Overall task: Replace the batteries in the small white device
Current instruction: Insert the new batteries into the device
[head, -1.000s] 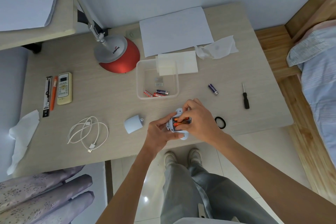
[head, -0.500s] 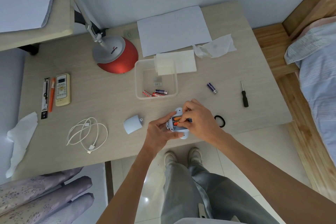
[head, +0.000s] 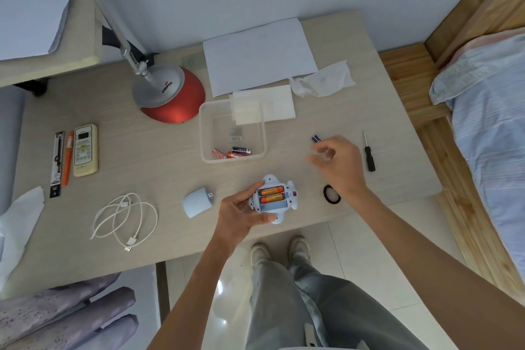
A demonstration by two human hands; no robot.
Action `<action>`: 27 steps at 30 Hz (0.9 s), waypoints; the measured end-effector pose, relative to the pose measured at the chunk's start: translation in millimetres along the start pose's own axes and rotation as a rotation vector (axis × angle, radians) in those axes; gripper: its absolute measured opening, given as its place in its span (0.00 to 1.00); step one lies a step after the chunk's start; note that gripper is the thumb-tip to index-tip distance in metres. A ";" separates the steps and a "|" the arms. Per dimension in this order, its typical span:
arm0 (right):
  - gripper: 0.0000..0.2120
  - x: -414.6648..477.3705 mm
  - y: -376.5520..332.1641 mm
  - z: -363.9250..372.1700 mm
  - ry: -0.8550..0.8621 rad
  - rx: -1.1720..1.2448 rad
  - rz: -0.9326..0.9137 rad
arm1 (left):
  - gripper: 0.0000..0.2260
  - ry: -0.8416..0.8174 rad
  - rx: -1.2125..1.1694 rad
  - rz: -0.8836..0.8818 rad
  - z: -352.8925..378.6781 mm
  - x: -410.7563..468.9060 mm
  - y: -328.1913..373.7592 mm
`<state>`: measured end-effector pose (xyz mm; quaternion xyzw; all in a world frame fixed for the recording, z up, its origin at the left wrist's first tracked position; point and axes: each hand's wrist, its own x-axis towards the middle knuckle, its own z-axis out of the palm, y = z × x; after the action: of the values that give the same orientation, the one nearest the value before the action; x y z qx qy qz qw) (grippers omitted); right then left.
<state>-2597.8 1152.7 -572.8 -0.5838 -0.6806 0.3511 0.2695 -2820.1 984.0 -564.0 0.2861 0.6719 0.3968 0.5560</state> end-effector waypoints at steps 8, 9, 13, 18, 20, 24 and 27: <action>0.22 24.4 30.2 -2.9 -0.018 -0.256 0.169 | 0.30 0.005 0.011 0.001 -0.7 -0.2 -0.8; 0.22 26.1 29.4 -1.2 -0.023 -0.266 0.165 | 0.30 0.007 0.009 0.005 -0.5 -0.4 -1.2; 0.14 28.6 26.7 3.7 -0.038 -0.264 0.126 | 0.30 0.019 0.006 0.013 -0.1 -0.7 -4.0; 0.07 25.5 25.9 4.6 -0.044 -0.285 0.072 | 0.31 0.022 -0.007 0.011 -0.5 0.4 -5.5; 0.08 26.0 25.2 3.5 -0.055 -0.297 0.065 | 0.31 0.020 -0.012 0.010 -0.7 0.8 -5.8; 0.07 26.2 22.3 2.5 -0.070 -0.328 0.065 | 0.30 0.017 -0.019 0.006 -0.5 0.8 -6.5; 0.08 25.8 19.1 1.4 -0.072 -0.325 0.070 | 0.30 0.014 -0.019 0.009 -0.1 0.3 -5.9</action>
<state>-2591.8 1179.2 -589.9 -0.6302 -0.7168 0.2662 0.1344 -2819.9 981.1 -569.2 0.2808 0.6708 0.4076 0.5523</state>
